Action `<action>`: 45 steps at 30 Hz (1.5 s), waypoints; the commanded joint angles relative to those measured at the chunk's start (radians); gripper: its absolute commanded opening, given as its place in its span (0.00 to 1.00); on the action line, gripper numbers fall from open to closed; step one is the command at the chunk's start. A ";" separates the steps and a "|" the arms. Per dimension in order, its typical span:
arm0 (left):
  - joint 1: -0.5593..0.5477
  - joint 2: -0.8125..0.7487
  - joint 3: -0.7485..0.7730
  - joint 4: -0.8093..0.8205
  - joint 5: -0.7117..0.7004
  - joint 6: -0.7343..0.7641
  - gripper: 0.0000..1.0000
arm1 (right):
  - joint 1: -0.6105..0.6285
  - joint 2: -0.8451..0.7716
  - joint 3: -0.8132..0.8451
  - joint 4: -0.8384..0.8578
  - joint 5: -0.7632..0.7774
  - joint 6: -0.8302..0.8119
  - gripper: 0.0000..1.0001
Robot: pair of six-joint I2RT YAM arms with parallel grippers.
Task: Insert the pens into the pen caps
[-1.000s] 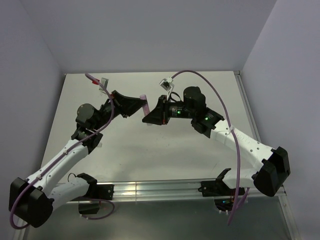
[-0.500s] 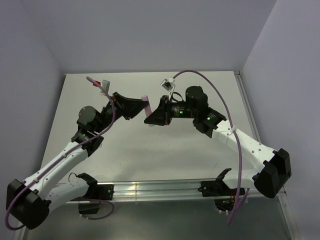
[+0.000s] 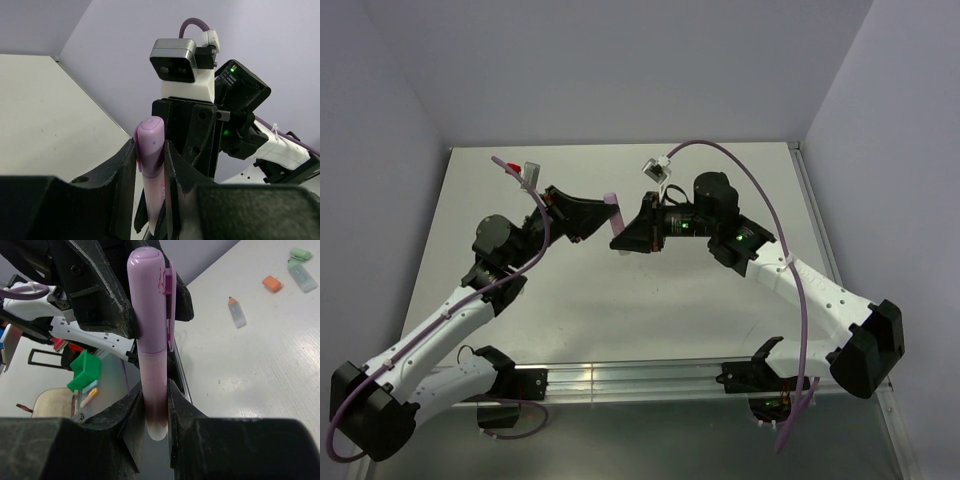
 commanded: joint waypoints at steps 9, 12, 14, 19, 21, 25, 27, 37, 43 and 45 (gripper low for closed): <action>-0.055 -0.055 0.079 -0.146 0.216 0.092 0.17 | 0.012 -0.061 0.037 0.118 0.118 -0.034 0.00; -0.055 -0.060 0.117 -0.178 0.190 0.123 0.36 | 0.018 -0.075 0.031 0.120 0.116 -0.031 0.00; -0.055 -0.063 0.137 -0.210 0.184 0.149 0.47 | 0.020 -0.086 0.029 0.120 0.119 -0.029 0.00; -0.053 -0.071 0.193 -0.256 0.167 0.198 0.61 | 0.020 -0.092 0.028 0.126 0.126 -0.023 0.00; -0.055 -0.074 0.206 -0.276 0.158 0.209 0.65 | 0.020 -0.093 0.025 0.130 0.118 -0.020 0.00; -0.050 -0.104 0.214 -0.318 0.074 0.246 0.71 | 0.020 -0.106 0.022 0.132 0.107 -0.022 0.00; -0.020 -0.106 0.222 -0.315 0.081 0.243 0.72 | 0.020 -0.110 0.016 0.137 0.098 -0.014 0.00; 0.165 -0.020 0.243 -0.160 0.264 0.134 0.73 | 0.047 -0.104 0.003 0.152 0.075 -0.005 0.00; 0.197 0.023 0.246 -0.042 0.359 0.057 0.76 | 0.061 -0.084 0.006 0.159 0.070 0.004 0.00; 0.206 0.032 0.237 0.024 0.380 0.030 0.77 | 0.064 -0.075 0.008 0.161 0.064 0.007 0.00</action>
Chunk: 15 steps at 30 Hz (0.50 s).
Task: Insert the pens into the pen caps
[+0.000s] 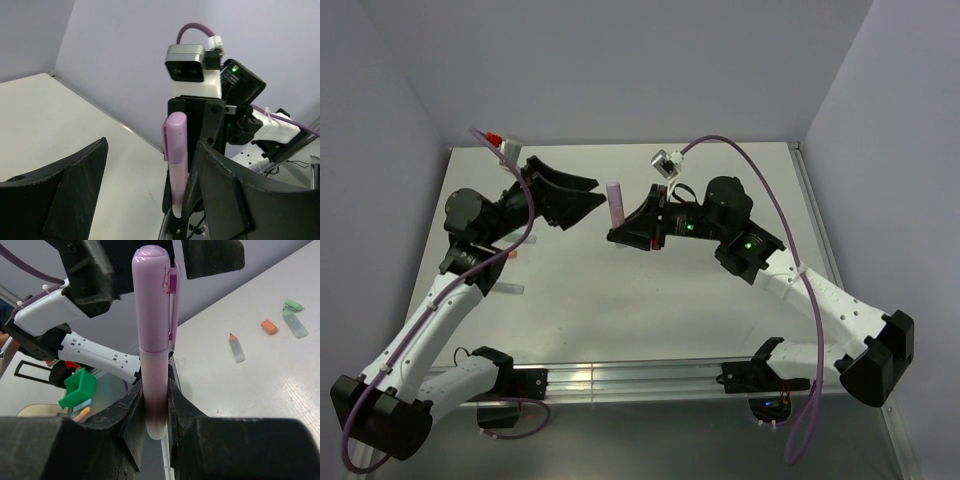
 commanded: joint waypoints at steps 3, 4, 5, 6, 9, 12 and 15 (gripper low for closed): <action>0.018 0.036 0.042 0.191 0.121 -0.101 0.76 | 0.013 0.014 0.014 0.064 -0.026 0.013 0.00; 0.018 0.048 0.042 0.203 0.138 -0.116 0.75 | 0.015 0.017 0.014 0.064 -0.029 0.012 0.00; 0.018 0.053 0.037 0.223 0.146 -0.125 0.75 | 0.018 0.018 0.015 0.064 -0.027 0.013 0.00; 0.020 0.062 0.037 0.236 0.149 -0.136 0.74 | 0.019 0.020 0.014 0.069 -0.024 0.016 0.00; 0.018 0.071 0.039 0.243 0.160 -0.142 0.73 | 0.024 0.024 0.015 0.070 -0.023 0.018 0.00; 0.018 0.077 0.031 0.256 0.163 -0.149 0.73 | 0.033 0.029 0.025 0.060 -0.023 0.010 0.00; 0.018 0.083 0.032 0.277 0.172 -0.164 0.73 | 0.041 0.035 0.029 0.055 -0.021 0.007 0.00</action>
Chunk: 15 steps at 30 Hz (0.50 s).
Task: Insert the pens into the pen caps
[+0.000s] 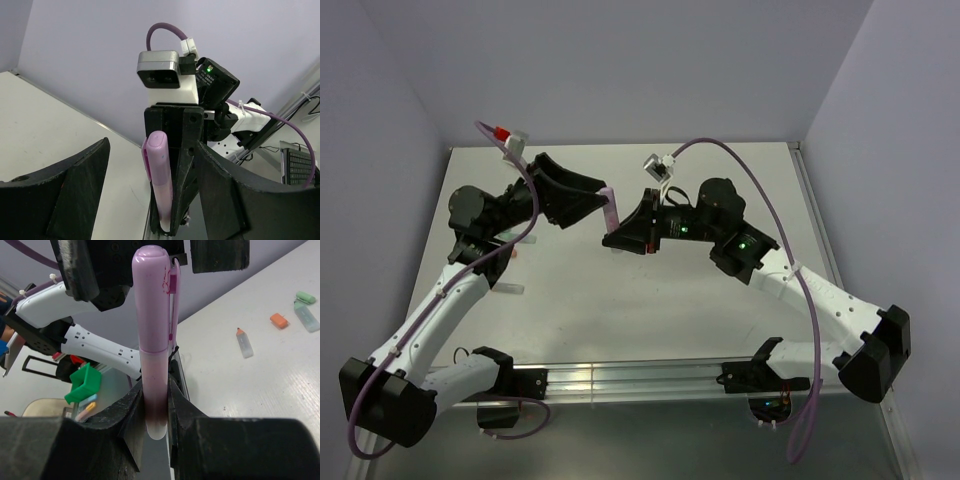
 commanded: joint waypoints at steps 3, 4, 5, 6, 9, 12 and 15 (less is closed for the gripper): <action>0.002 0.013 0.038 0.097 0.052 -0.036 0.72 | 0.024 0.014 0.028 0.047 -0.008 -0.009 0.00; 0.002 0.015 0.039 0.100 0.058 -0.039 0.72 | 0.024 0.015 0.029 0.049 -0.007 -0.009 0.00; 0.002 0.018 0.039 0.100 0.062 -0.045 0.71 | 0.024 0.017 0.031 0.046 -0.005 -0.012 0.00; 0.002 0.021 0.038 0.106 0.072 -0.048 0.71 | 0.024 0.017 0.032 0.043 -0.001 -0.012 0.00; 0.000 0.020 0.026 0.115 0.081 -0.053 0.69 | 0.024 0.018 0.035 0.049 -0.002 -0.010 0.00; -0.007 0.024 0.018 0.126 0.087 -0.059 0.61 | 0.024 0.023 0.037 0.050 -0.008 -0.007 0.00; -0.013 0.030 0.018 0.131 0.093 -0.059 0.54 | 0.024 0.026 0.037 0.050 -0.016 -0.007 0.00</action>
